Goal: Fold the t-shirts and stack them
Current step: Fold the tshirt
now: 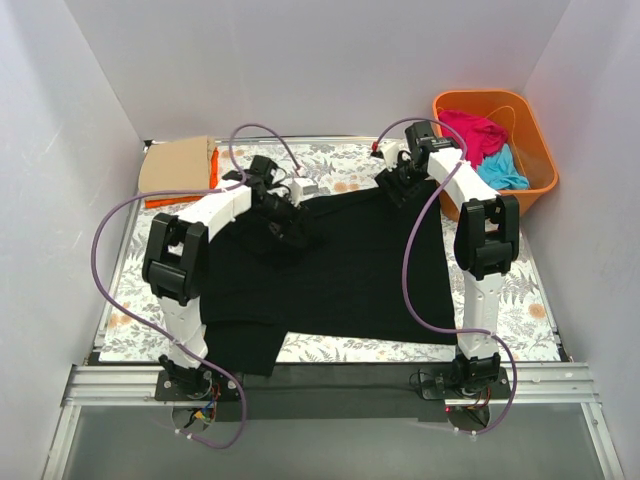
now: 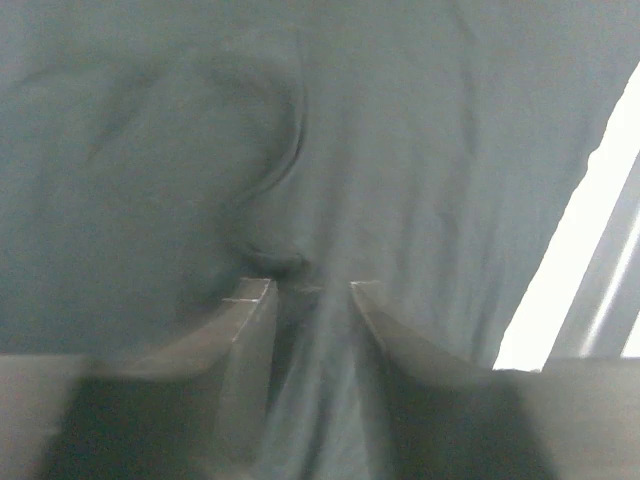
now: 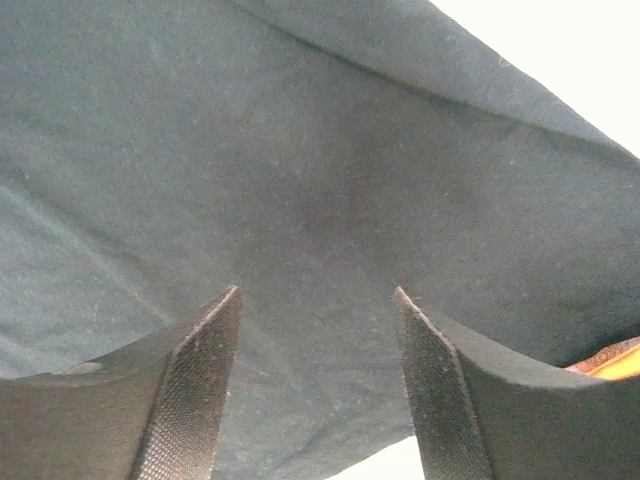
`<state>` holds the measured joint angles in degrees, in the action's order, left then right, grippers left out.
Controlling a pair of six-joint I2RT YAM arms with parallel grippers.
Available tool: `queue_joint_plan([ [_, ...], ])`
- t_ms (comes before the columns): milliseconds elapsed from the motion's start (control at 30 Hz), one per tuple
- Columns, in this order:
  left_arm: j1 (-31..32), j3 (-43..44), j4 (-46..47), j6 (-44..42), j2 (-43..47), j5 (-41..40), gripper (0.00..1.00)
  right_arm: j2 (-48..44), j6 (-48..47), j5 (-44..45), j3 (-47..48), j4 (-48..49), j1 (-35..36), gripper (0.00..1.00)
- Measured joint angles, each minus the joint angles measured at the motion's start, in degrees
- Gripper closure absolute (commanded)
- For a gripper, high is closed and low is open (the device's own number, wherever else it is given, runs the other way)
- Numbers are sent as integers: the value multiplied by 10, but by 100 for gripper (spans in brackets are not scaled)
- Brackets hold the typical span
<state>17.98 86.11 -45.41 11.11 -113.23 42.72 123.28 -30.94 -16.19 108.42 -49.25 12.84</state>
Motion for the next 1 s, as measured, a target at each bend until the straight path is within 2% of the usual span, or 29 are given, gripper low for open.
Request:
queue_joint_plan([
  [100,35,-21,-17,-29,21,-8,16,-1,-4,0,-8,-3,-2,39],
  [133,37,-28,-20,-34,23,-12,18,-2,-5,0,-9,-3,-3,39],
  [200,28,-36,-23,-39,23,-19,24,-2,-6,0,-12,-3,-4,40],
  [333,-2,-19,-34,-47,22,-19,46,-4,-13,1,-16,-3,-4,42],
  [500,-20,36,-58,-62,10,-21,57,-7,-27,18,-21,-3,-6,43],
  [600,-14,23,-64,-71,15,-22,60,-7,-32,29,-21,-3,-9,44],
  [800,42,-110,-58,-77,69,-85,64,-7,-38,43,-21,-3,-20,44],
  [867,68,-126,-58,-69,81,-111,63,-7,-38,45,-21,-3,-22,44],
  [933,94,-133,-47,-56,88,-138,57,-7,-38,45,-21,-3,-23,44],
  [1000,110,-143,-31,-37,92,-165,55,-7,-38,45,-21,-3,-24,44],
])
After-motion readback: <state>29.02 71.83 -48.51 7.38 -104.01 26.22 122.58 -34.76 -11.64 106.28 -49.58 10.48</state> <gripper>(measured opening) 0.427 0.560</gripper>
